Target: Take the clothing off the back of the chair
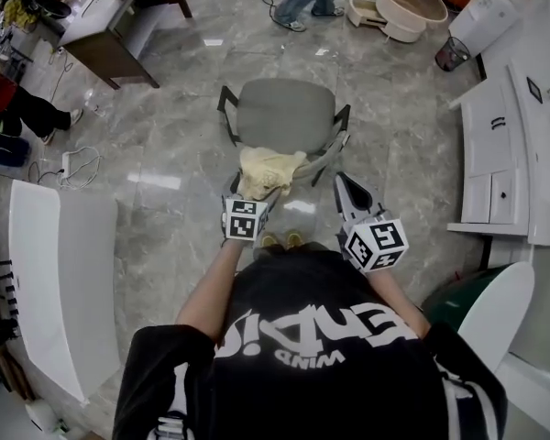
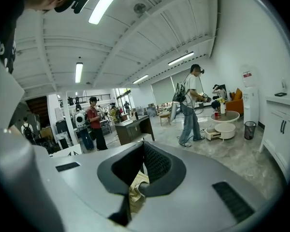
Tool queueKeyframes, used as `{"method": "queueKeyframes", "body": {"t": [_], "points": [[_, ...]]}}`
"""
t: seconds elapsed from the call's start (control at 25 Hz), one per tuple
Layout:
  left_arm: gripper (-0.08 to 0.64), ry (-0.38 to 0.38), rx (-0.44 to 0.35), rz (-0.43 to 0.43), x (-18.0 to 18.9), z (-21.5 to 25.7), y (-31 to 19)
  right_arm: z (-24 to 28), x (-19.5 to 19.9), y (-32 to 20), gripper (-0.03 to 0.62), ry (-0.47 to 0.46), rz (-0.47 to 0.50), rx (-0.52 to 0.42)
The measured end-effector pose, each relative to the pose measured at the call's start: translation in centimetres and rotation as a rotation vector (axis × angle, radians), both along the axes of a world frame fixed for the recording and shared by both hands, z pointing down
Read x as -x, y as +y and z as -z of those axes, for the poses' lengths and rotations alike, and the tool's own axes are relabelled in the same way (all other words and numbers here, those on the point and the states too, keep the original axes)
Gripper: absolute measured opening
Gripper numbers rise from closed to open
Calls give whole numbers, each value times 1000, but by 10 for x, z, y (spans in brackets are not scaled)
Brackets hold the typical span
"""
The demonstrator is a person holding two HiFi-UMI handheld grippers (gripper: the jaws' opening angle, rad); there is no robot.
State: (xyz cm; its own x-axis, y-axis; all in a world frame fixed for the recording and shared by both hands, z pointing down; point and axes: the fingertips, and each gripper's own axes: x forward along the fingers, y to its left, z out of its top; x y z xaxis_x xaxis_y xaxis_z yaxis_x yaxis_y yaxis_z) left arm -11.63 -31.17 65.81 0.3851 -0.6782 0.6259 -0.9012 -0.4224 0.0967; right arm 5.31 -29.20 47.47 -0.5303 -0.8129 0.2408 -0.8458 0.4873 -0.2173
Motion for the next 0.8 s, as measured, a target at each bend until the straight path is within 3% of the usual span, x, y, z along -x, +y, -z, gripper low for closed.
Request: {"method": "queueKeyframes", "body": {"t": [0.16, 0.52, 0.8], "points": [[483, 28, 34, 30, -6, -21, -10, -1, -12, 5, 14, 12, -40, 7], [477, 25, 54, 48, -7, -22, -13, -3, -25, 10, 14, 18, -87, 14], [268, 5, 86, 41, -4, -15, -7, -2, -18, 11, 14, 16, -75, 14]]}}
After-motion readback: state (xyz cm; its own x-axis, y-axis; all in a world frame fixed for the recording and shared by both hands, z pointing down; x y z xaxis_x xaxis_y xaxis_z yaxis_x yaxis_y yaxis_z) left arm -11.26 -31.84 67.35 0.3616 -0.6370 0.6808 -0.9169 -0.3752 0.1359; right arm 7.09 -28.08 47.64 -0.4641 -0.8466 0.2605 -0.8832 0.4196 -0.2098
